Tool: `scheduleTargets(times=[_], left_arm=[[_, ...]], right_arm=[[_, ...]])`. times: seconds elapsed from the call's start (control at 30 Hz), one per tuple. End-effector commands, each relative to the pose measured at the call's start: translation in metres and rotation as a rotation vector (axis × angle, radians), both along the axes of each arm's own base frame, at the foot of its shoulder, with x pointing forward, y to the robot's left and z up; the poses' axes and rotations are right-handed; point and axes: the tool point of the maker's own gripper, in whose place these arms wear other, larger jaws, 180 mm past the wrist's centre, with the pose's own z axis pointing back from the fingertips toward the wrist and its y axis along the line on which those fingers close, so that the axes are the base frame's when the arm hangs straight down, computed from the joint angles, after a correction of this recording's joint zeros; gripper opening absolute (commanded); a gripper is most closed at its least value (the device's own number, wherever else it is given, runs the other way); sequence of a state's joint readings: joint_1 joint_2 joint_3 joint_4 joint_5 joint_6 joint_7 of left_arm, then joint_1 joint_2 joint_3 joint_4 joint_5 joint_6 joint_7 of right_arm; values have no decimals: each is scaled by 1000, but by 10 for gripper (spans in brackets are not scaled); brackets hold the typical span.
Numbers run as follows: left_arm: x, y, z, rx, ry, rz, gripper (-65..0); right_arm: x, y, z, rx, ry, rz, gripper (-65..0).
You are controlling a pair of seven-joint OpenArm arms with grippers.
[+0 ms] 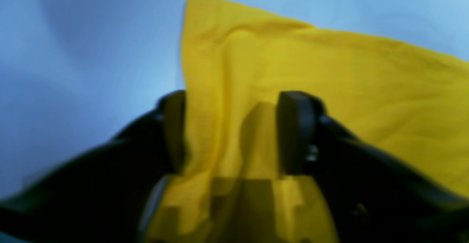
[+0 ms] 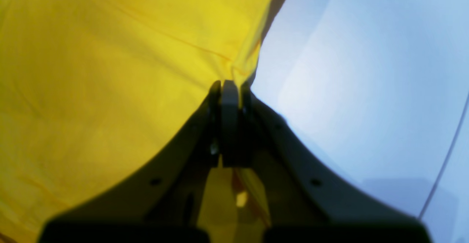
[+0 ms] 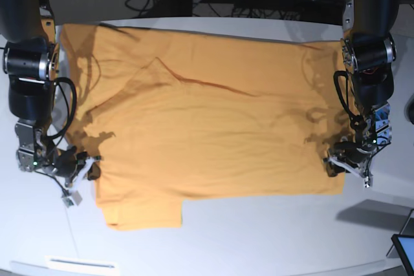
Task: Fold the T-shirt properly
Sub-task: 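Adjust both grippers on the hem corners and lift the hem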
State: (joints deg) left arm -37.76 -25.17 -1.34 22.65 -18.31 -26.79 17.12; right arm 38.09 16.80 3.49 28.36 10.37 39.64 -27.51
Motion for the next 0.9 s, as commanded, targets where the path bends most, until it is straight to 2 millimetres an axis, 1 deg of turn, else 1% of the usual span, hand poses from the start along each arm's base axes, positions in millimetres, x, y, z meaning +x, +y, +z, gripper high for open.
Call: scheduleTargets(times=[0.0, 0.03, 0.07, 0.1, 0.13, 0.3, 0.37, 0.43, 0.47, 0.5, 0.53, 0.6, 0.73, 0.83, 0.87], left_arm=[[7, 6, 13, 9, -18, 2, -438], [6, 6, 12, 9, -17, 2, -494], [6, 6, 12, 9, -17, 2, -534], [6, 6, 12, 9, -15, 2, -563], [6, 6, 12, 9, -15, 2, -576], [6, 7, 12, 11, -18, 2, -579], [10, 12, 24, 33, -45, -3, -581], [7, 18, 27, 54, -52, -4, -610], [7, 19, 30, 64, -61, -8, -643], [8, 21, 35, 76, -72, -12, -650], [6, 26, 38, 92, -75, -13, -650], [5, 30, 43, 108, -84, -15, -650], [3, 33, 44, 119, -84, -17, -650], [5, 36, 53, 136, -105, -22, -650], [6, 36, 55, 140, -110, -23, -650]], right_arm=[[8, -8, 11, -34, -15, 6, -649], [8, -8, 11, -34, -15, 6, -649], [8, -8, 11, -34, -15, 6, -649], [8, -8, 11, -34, -15, 6, -649], [8, -8, 11, -34, -15, 6, -649], [8, -8, 11, -34, -13, 6, -649], [8, -8, 11, -34, -13, 6, -649], [8, -8, 11, -34, -13, 6, -649], [8, -8, 11, -34, -13, 6, -649], [8, -8, 11, -34, -13, 6, -650], [8, -8, 11, -34, -13, 6, -650], [8, -8, 11, -34, -15, 7, -650], [8, -8, 11, -34, -16, 6, -650], [15, -9, 21, -44, -51, 10, -650], [14, -8, 22, -51, -58, 15, -650]])
